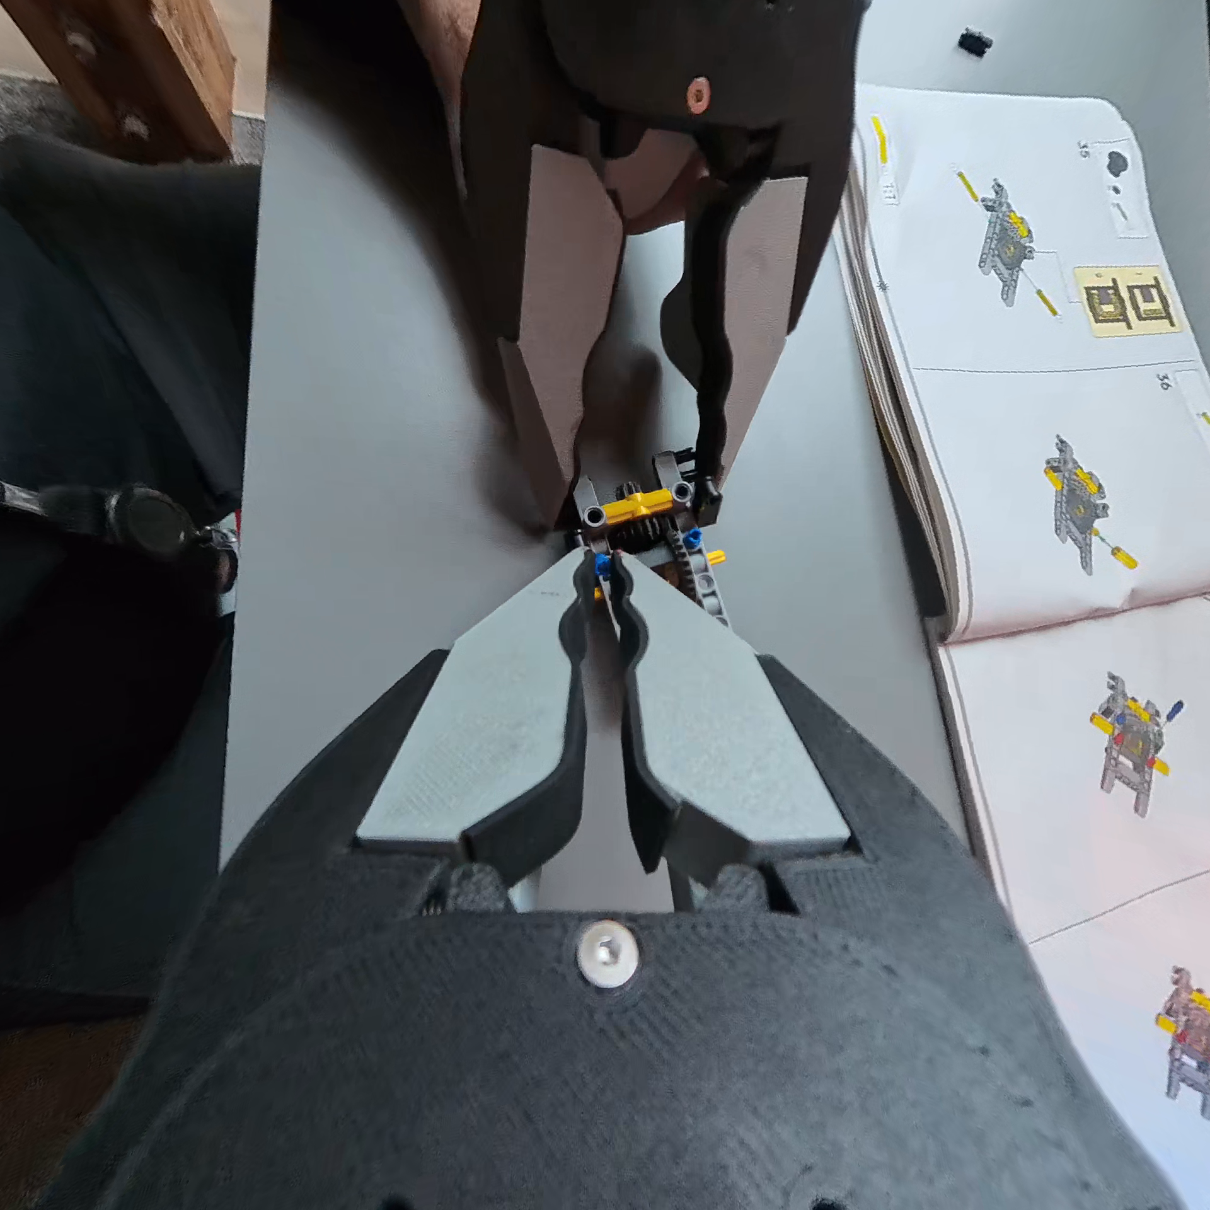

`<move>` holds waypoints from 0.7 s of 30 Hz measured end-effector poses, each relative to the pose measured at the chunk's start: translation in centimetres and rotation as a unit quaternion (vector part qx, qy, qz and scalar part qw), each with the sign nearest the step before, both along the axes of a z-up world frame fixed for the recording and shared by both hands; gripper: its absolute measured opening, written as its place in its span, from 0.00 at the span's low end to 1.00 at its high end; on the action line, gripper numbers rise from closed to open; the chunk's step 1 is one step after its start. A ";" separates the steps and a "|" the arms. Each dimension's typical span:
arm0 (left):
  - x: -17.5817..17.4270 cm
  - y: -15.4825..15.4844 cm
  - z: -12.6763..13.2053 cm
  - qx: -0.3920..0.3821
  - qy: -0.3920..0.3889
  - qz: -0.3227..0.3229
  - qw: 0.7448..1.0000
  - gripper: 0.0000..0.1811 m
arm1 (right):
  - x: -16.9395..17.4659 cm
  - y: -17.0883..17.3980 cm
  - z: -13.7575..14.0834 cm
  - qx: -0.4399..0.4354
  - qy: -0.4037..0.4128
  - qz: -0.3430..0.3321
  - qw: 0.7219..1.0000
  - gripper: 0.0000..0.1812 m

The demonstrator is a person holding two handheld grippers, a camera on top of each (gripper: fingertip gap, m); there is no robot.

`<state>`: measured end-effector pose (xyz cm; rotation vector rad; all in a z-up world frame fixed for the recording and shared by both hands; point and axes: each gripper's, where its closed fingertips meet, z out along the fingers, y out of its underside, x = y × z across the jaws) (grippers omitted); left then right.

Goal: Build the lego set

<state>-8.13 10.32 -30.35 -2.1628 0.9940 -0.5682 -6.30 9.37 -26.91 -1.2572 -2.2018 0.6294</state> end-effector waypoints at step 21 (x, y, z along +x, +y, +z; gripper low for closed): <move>0.0 -0.3 0.5 -0.033 -0.045 0.000 0.998 0.09 | -0.3 1.1 -1.8 0.188 -0.112 0.099 0.971 0.00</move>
